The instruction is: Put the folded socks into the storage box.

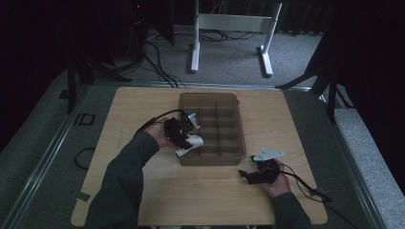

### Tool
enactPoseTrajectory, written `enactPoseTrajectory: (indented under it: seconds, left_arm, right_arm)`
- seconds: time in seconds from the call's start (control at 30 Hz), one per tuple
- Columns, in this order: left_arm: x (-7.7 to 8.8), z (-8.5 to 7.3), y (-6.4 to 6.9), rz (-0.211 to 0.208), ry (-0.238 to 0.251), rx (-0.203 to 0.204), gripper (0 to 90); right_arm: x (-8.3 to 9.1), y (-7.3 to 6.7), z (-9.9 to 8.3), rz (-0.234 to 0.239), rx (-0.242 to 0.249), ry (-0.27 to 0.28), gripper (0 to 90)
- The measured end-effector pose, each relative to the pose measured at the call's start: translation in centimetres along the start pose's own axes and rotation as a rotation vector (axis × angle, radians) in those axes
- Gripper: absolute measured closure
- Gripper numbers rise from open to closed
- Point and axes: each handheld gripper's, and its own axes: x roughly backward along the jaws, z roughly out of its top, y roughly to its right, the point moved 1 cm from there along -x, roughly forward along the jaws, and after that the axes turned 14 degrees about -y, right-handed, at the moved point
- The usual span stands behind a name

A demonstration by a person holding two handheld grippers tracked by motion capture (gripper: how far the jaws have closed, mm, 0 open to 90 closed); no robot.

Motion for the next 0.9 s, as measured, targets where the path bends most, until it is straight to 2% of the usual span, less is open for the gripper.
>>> enactPoseTrajectory:
  seconds: [0.43,0.47,0.63,0.8,0.9]
  left_arm:
    - [-1.0,0.4,-0.9,-0.042,-0.026,-0.002,69.1]
    - [-1.1,0.6,-0.9,-0.042,-0.052,-0.012,69.1]
    - [-1.3,1.6,-0.8,-0.034,-0.099,-0.043,69.1]
    - [-2.1,1.9,-0.8,-0.050,-0.123,-0.070,69.1]
    - [-2.1,1.8,-0.9,-0.055,-0.116,-0.071,69.1]
  right_arm:
    - [0.0,0.0,0.0,0.001,-0.001,-0.001,18.7]
    - [0.0,0.0,0.0,0.001,-0.001,-0.001,18.7]
    - [0.0,0.0,0.0,0.002,0.000,-0.001,18.7]
    - [0.0,0.0,0.0,0.002,0.001,-0.002,18.6]
    - [0.0,0.0,0.0,0.002,0.001,-0.001,18.6]
